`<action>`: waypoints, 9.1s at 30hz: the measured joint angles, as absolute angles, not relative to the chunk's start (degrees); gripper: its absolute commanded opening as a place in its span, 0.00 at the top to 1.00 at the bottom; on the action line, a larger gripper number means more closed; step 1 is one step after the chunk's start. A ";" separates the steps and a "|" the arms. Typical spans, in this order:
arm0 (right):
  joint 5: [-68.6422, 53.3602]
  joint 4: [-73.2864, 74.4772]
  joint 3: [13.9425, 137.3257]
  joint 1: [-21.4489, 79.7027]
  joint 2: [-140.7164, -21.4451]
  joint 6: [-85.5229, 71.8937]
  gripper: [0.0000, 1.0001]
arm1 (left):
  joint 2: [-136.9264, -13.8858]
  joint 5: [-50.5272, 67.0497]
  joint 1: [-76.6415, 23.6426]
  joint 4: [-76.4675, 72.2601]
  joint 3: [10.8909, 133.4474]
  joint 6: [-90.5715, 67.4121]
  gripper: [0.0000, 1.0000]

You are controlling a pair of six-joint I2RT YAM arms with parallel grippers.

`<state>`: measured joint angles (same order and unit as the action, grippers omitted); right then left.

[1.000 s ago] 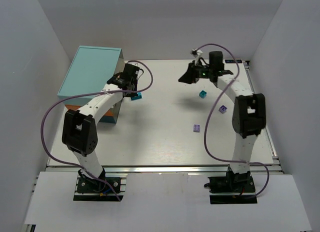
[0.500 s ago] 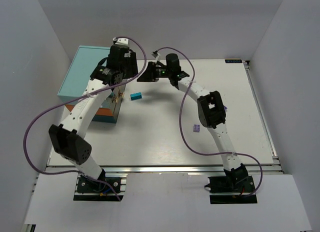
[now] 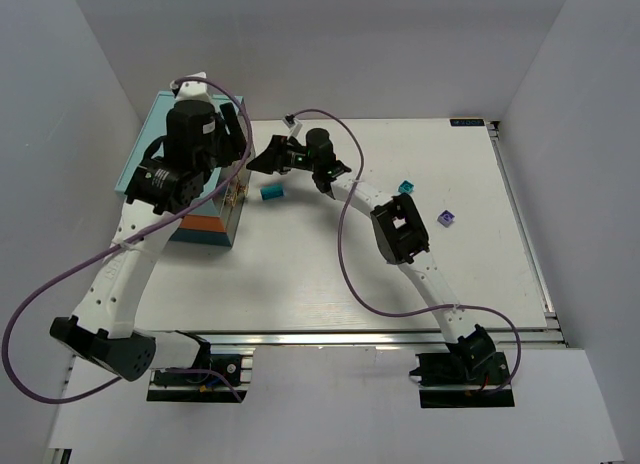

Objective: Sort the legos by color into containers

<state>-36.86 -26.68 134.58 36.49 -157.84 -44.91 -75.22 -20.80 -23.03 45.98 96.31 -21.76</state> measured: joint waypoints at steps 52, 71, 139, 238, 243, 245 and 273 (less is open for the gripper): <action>-45.34 -21.45 77.78 7.03 -114.67 -27.66 0.60 | -133.93 -55.09 -27.49 41.01 125.73 2.59 0.26; -45.65 -21.52 77.78 3.90 -114.67 -28.53 0.60 | -134.82 -51.64 -24.86 41.08 125.73 2.15 0.30; -53.12 -22.35 74.67 3.07 -112.53 -23.35 0.35 | -128.55 -21.80 -26.85 39.22 120.81 -3.92 0.30; -52.75 5.69 93.97 32.62 -113.08 44.97 0.99 | -52.01 -25.87 -26.00 38.96 78.06 -28.29 0.25; -51.03 -0.08 107.59 33.06 -119.83 37.87 0.96 | -50.06 -25.39 -26.00 37.91 76.29 -29.67 0.25; -49.54 -3.03 112.92 33.36 -123.68 34.98 0.95 | -49.63 -24.91 -26.00 37.56 75.59 -30.26 0.25; -33.08 -16.21 113.40 30.68 -128.53 10.24 1.00 | -59.59 -6.79 -26.11 26.06 69.82 -33.85 0.90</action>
